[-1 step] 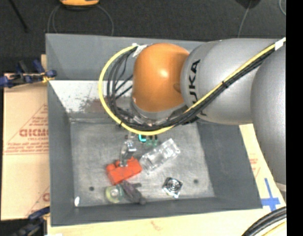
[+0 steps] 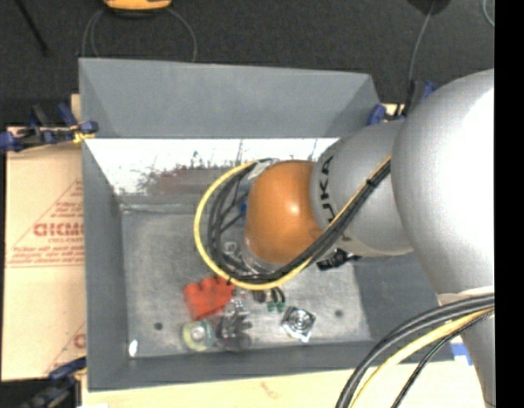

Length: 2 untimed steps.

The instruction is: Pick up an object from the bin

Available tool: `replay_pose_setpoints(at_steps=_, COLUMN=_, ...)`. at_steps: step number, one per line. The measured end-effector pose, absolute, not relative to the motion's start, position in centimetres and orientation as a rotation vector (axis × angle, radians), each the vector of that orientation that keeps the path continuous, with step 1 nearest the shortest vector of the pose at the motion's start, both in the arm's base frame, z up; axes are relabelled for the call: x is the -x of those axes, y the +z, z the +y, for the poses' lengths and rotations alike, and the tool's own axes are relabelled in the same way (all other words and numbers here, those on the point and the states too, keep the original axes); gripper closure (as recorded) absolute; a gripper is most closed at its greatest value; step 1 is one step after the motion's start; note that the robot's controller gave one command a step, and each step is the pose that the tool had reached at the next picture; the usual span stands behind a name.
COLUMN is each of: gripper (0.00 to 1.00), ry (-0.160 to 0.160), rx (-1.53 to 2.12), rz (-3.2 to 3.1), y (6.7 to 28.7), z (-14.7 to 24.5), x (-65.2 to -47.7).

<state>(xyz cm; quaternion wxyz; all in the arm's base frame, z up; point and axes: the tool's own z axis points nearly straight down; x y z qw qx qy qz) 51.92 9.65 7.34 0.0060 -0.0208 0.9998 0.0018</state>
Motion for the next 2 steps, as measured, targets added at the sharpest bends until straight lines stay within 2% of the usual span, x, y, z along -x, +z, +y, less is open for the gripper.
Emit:
replay_pose_setpoints(at_steps=1, gripper=1.00, ry=0.009, rx=0.061, rz=3.121, y=7.8, z=9.8, x=-52.2)
replay_pose_setpoints(at_steps=2, gripper=1.00, ry=-0.004, rx=0.442, rz=3.097, y=31.2, z=5.5, x=-53.6)
